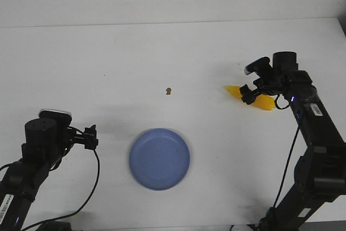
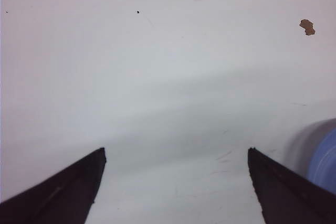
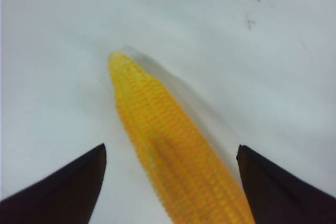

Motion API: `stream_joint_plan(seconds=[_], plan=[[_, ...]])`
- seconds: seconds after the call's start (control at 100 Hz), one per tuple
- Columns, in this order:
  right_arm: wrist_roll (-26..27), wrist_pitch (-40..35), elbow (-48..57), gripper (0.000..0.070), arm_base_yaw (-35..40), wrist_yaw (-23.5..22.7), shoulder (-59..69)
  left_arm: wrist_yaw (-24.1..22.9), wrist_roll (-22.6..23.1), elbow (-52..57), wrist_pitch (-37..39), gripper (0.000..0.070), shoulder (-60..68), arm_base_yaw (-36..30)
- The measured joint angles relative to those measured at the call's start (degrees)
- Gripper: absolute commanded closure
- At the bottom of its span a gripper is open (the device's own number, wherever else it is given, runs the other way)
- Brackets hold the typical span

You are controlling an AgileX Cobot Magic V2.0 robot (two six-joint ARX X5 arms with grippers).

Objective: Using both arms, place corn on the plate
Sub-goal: 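Reach the right gripper to the yellow corn and grasp it, then lift the corn and carry it with the right gripper over the plate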

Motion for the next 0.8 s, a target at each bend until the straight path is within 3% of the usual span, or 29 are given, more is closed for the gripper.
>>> stream_joint_plan(seconds=[0.42,0.48,0.58,0.62,0.8], plan=[[-0.42,-0.11,0.00,0.0184,-0.28,0.09,6.93,0.00,0.00,0.00,-0.02,0.0149,0.00,0.00],[-0.39,-0.24,0.00,0.0269,-0.35,0.09,7.32,0.00,0.00,0.00,-0.02,0.0149,0.00,0.00],[-0.39,-0.37,0.00,0.0524,-0.39,1.38,7.45,0.00,0.00,0.00,-0.02,0.0149,0.00,0.00],[-0.33,-0.37,0.00,0.0594,-0.39,1.90,7.45,0.00,0.00,0.00,0.00,0.0149,0.00,0.00],[2.21,-0.48,0.15,0.0610,-0.46,2.10,7.43,0.00,0.00,0.00,-0.02,0.0149,0.00,0.00]])
